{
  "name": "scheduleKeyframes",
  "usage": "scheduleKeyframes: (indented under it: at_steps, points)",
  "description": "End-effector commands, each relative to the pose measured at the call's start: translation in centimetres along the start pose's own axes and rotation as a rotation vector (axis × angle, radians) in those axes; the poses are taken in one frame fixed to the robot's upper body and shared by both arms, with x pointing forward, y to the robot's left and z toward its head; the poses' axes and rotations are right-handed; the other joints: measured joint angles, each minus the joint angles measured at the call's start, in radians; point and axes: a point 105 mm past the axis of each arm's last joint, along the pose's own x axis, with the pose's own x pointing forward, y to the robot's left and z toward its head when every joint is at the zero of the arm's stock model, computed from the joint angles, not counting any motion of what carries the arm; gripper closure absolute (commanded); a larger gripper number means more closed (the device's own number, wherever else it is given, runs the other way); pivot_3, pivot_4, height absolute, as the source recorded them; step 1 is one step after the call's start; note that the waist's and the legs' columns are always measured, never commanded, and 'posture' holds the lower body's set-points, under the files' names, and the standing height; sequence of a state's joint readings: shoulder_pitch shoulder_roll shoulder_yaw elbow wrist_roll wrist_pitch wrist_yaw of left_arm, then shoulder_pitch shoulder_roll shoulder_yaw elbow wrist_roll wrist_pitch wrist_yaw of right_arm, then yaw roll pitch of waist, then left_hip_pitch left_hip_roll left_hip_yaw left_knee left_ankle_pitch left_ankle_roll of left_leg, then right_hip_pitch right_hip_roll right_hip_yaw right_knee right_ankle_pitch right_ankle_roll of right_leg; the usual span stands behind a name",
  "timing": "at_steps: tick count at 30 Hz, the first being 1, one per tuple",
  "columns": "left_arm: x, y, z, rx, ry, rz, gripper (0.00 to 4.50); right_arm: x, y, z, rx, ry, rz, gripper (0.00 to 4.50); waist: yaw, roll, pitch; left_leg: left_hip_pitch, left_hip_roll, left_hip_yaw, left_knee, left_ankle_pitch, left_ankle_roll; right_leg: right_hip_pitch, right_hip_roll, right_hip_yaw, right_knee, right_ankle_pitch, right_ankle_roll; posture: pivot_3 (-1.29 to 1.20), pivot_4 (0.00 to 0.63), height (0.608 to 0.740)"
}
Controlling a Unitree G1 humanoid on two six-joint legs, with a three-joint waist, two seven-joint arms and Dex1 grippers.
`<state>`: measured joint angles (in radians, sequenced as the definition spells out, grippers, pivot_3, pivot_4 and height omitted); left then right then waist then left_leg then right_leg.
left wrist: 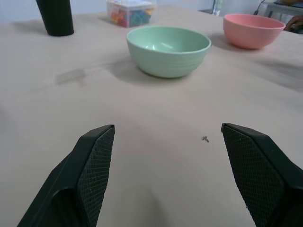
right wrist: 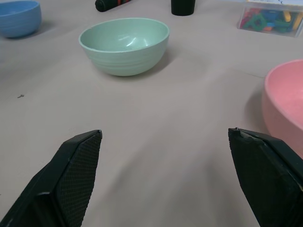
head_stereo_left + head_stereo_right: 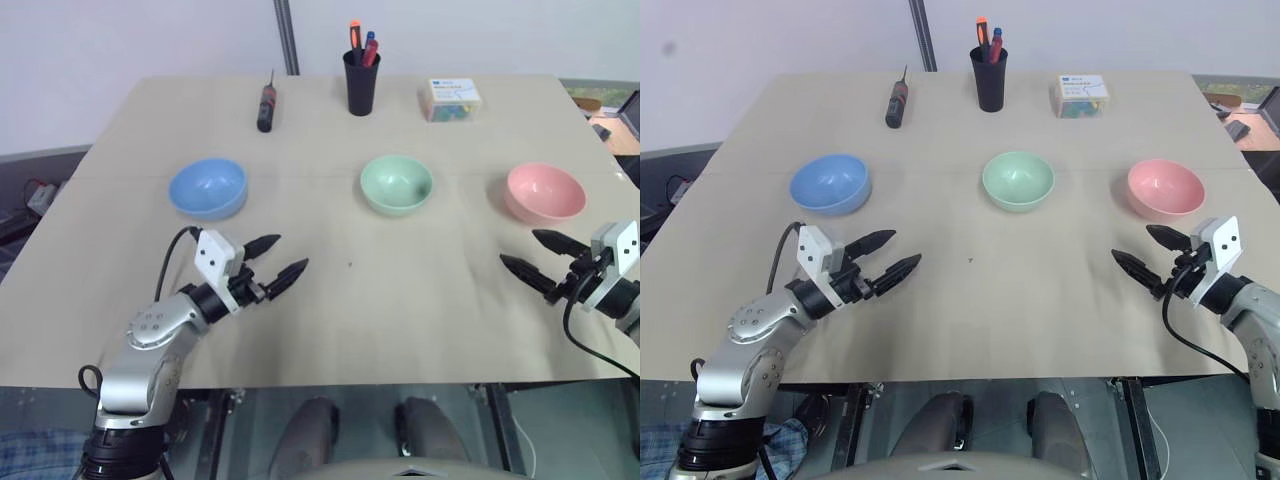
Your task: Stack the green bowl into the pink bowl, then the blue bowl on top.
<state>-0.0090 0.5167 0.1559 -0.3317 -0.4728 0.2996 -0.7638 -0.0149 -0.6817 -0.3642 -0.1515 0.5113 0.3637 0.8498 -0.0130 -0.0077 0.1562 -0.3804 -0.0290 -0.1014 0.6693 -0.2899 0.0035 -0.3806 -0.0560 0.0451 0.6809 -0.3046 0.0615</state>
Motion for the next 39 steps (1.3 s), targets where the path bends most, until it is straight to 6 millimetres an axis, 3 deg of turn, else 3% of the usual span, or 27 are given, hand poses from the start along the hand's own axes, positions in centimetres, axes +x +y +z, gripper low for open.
scheduleKeyframes:
  at_steps: [1,5,14,24,31,34,38,39]
  points:
    - [0.3,-1.3,2.0,0.010,-0.104,-0.094,0.68,0.3,-1.3,1.3,-0.126,0.020,-0.054,0.02,-0.001,0.000,0.000,0.000,0.000,0.000,0.000,0.000,0.000,0.000,0.000,0.000,0.000,0.000,0.000,0.00,0.150,0.740]
    - [1.0,-2.1,3.2,-0.009,-0.172,-0.160,0.68,1.0,-2.1,1.4,-0.196,0.111,-0.036,0.02,0.000,0.000,0.000,0.000,0.000,0.000,0.000,0.000,0.000,0.000,0.000,-0.001,0.000,0.000,0.000,0.00,0.150,0.740]
    - [2.6,-3.7,4.8,-0.005,-0.244,-0.289,0.68,4.1,-7.3,4.5,-0.338,0.137,-0.207,0.02,-0.004,0.001,0.001,0.000,-0.001,0.000,0.000,0.002,-0.003,0.000,0.000,-0.001,-0.001,0.000,0.000,0.00,0.150,0.740]
    - [3.7,-4.8,5.0,-0.002,-0.269,-0.339,0.68,7.3,-9.6,2.6,-0.212,0.328,-0.149,0.02,-0.005,0.001,0.001,-0.001,-0.001,0.001,0.000,0.002,-0.003,-0.001,0.000,0.000,-0.002,0.000,0.000,0.00,0.150,0.740]
    - [4.1,-5.1,4.9,0.004,-0.281,-0.347,0.68,7.5,-10.5,1.2,-0.108,0.425,-0.142,0.02,-0.004,0.001,0.001,-0.002,-0.001,0.001,-0.001,0.002,-0.004,-0.001,0.000,0.000,-0.002,0.000,0.000,0.00,0.150,0.740]
    - [4.1,-5.3,4.9,0.007,-0.284,-0.344,0.68,7.6,-10.3,0.8,-0.104,0.442,-0.101,0.61,-0.005,0.002,0.001,-0.002,-0.001,0.001,-0.001,0.002,-0.003,-0.001,0.000,0.000,-0.003,0.000,0.000,0.00,0.150,0.740]
    - [4.0,-5.0,4.6,0.005,-0.275,-0.324,0.68,7.8,-10.0,0.5,-0.125,0.457,-0.074,2.44,-0.008,0.002,0.001,-0.002,-0.001,0.001,-0.001,0.002,-0.004,-0.001,0.000,0.000,-0.002,0.000,0.000,0.00,0.150,0.740]
    - [3.9,-5.0,4.5,0.005,-0.273,-0.322,0.68,7.9,-10.0,0.5,-0.126,0.457,-0.071,2.67,-0.008,0.002,0.001,-0.002,-0.001,0.001,-0.001,0.002,-0.003,-0.001,0.000,0.000,-0.002,0.000,0.000,0.00,0.150,0.740]
